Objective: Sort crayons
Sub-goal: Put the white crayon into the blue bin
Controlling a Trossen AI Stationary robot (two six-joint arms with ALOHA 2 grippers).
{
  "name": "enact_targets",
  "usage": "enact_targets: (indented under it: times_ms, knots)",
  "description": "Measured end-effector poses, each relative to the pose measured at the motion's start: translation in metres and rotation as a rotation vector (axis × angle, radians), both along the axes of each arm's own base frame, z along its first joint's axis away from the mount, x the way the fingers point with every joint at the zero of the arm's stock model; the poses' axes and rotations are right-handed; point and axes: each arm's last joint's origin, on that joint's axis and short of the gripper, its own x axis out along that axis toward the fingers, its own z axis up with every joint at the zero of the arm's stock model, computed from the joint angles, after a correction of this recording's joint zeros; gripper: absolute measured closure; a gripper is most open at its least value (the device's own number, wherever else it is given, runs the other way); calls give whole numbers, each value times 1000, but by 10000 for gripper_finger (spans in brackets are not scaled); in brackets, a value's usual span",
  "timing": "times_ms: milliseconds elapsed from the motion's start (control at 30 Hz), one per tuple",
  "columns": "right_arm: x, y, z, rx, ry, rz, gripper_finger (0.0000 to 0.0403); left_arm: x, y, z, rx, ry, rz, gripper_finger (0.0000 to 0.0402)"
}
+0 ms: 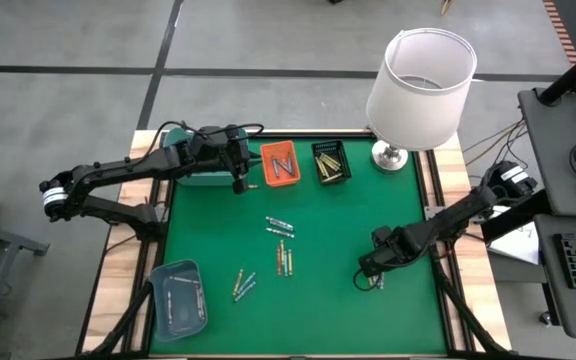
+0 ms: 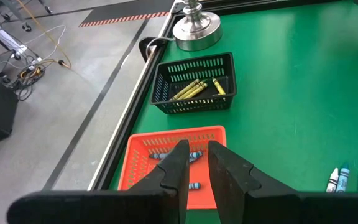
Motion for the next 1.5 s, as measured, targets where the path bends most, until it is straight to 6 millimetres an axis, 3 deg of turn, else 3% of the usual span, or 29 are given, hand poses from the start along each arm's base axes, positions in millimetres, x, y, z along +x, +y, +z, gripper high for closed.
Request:
enact_targets:
  times_ms: [433, 900, 1100, 1367, 1500]
  knots:
    - [1, 1, -3, 0, 15, -7, 284, 0, 0, 0, -7, -3, 4, 358]
    - [-3, -2, -3, -19, 61, -52, 379, 0, 0, 0, -7, -3, 4, 358]
    - [-8, -4, -2, -46, 106, -47, 393, 0, 0, 0, -7, -3, 4, 358]
    - [-11, -9, 26, -125, 139, -47, 394, 0, 0, 0, -16, -7, 8, 358]
    - [-2, -19, 50, -189, 7, -65, 394, 0, -1, 0, -34, -15, -14, 358]
